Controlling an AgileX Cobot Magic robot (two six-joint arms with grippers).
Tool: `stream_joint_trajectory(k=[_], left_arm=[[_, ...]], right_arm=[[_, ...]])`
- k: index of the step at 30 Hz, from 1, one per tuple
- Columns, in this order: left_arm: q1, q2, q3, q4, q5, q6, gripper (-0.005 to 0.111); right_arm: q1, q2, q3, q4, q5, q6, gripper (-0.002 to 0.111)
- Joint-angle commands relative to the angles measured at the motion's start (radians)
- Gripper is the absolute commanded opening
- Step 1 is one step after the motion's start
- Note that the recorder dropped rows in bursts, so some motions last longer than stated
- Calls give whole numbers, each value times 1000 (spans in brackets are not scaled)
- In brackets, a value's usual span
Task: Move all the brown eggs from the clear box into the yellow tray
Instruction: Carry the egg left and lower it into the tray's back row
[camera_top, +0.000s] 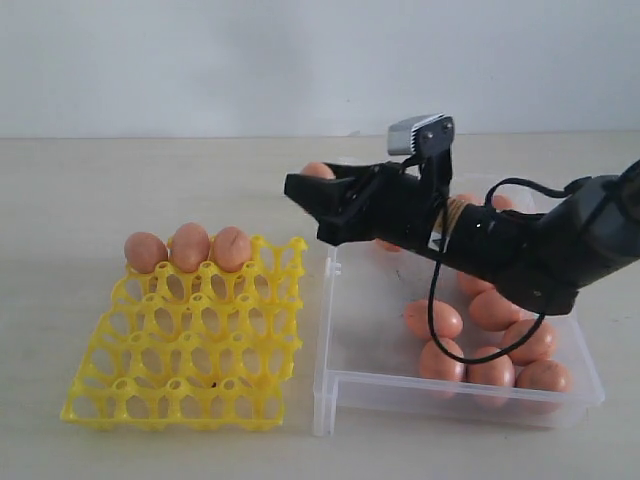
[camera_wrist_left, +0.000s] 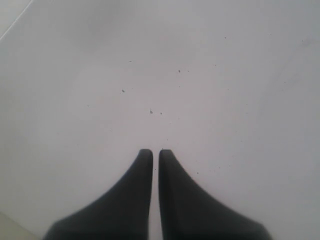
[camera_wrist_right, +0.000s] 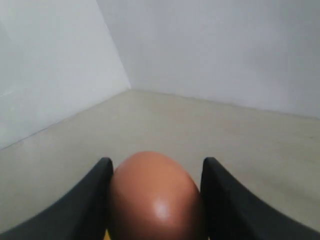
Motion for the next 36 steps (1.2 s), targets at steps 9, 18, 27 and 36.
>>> stream_joint_trajectory(k=[9, 18, 27, 36], left_arm=[[2, -3, 4, -3, 5, 5, 4], [2, -3, 4, -3, 0, 5, 4], [2, -3, 4, -3, 0, 5, 4], [2, -3, 4, -3, 0, 5, 4]], right_arm=[[9, 226, -284, -312, -15, 224, 0], [33, 238, -302, -374, 0, 167, 0], [33, 238, -324, -385, 191, 226, 0], [45, 238, -350, -448, 396, 325, 0]])
